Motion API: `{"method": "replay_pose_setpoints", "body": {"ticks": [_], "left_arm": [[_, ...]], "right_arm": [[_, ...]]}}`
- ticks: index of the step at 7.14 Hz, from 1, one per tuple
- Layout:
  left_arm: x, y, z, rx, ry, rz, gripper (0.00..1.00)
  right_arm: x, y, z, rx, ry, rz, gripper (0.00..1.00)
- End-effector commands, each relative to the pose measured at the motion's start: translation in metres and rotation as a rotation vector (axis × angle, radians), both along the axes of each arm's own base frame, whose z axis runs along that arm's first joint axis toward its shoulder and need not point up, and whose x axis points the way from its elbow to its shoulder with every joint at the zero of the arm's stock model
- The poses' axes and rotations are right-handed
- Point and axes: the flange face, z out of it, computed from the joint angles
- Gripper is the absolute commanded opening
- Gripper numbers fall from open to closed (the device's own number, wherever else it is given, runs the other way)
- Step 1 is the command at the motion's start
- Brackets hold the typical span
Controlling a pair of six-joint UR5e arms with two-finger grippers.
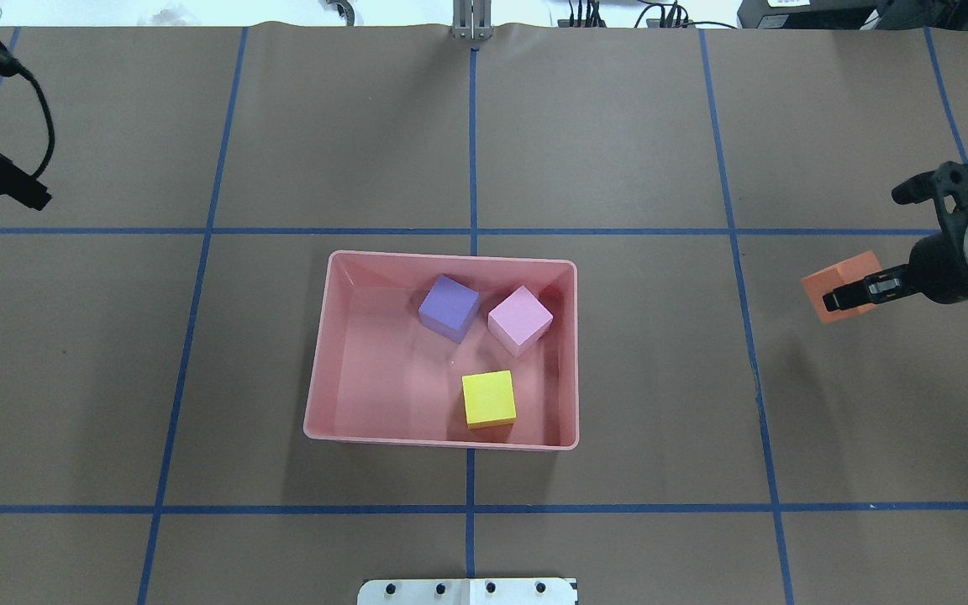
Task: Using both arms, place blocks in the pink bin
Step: 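Carry the orange cube with the right gripper into the bin and release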
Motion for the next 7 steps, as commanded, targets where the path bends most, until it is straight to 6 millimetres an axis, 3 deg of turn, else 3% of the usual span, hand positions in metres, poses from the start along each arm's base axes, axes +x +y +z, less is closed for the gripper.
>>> {"method": "replay_pose_setpoints", "body": {"ticks": [1,3,4,5,6,7], "left_arm": [[-0.056,0.014,0.049,-0.047,0.014,-0.068,1.00],[-0.100,0.018,0.082,-0.047,0.060,0.000,1.00],[-0.111,0.019,0.096,-0.055,0.071,0.012,1.00],[-0.112,0.022,0.100,-0.063,0.071,0.011,1.00],[-0.113,0.022,0.100,-0.063,0.071,0.010,1.00],[-0.113,0.024,0.103,-0.069,0.070,0.009,1.00]], "right_arm": [[-0.024,-0.007,-0.116,-0.116,-0.026,0.039,0.00],[-0.094,0.001,-0.222,-0.245,-0.084,0.058,0.01],[-0.127,0.011,-0.275,-0.265,-0.070,0.081,0.02],[-0.174,0.031,-0.305,-0.256,-0.038,0.114,0.09],[-0.215,0.035,-0.335,-0.280,-0.045,0.142,0.23],[-0.260,0.039,-0.367,-0.279,-0.041,0.185,0.61]]}}
